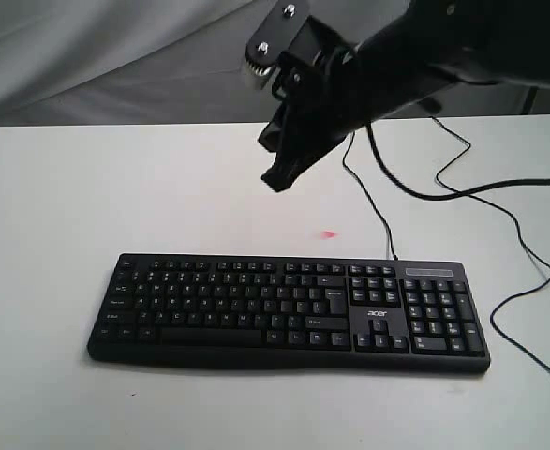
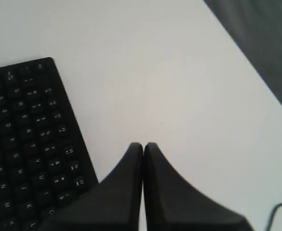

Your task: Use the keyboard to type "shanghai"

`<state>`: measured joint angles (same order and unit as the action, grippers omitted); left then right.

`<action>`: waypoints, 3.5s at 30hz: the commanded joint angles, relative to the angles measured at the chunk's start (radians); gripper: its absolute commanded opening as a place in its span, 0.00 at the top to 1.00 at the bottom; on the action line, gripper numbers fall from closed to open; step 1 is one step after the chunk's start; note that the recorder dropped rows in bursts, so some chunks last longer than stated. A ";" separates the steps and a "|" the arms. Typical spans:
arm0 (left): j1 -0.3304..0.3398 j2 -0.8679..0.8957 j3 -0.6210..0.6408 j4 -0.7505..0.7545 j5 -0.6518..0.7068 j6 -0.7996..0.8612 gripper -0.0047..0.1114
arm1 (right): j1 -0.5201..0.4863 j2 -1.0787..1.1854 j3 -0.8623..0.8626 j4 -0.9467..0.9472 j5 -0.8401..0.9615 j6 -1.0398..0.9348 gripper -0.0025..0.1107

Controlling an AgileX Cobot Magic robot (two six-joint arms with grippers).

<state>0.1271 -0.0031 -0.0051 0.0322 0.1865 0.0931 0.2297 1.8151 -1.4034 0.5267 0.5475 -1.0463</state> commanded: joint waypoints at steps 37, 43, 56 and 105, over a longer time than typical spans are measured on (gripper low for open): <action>-0.004 0.003 0.005 -0.001 -0.003 -0.003 0.95 | 0.259 0.330 -0.093 0.575 -0.044 -0.539 0.98; -0.004 0.003 0.005 -0.001 -0.003 -0.003 0.95 | 0.259 0.390 -0.169 0.500 -0.025 -0.455 0.98; -0.004 0.003 0.005 -0.001 -0.003 -0.003 0.95 | 0.257 0.428 -0.204 0.332 -0.001 -0.330 0.98; -0.004 0.003 0.005 -0.001 -0.003 -0.003 0.95 | 0.237 0.460 -0.204 0.294 0.041 -0.414 0.98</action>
<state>0.1271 -0.0031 -0.0051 0.0322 0.1871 0.0931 0.4744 2.2754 -1.6009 0.8142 0.5858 -1.4559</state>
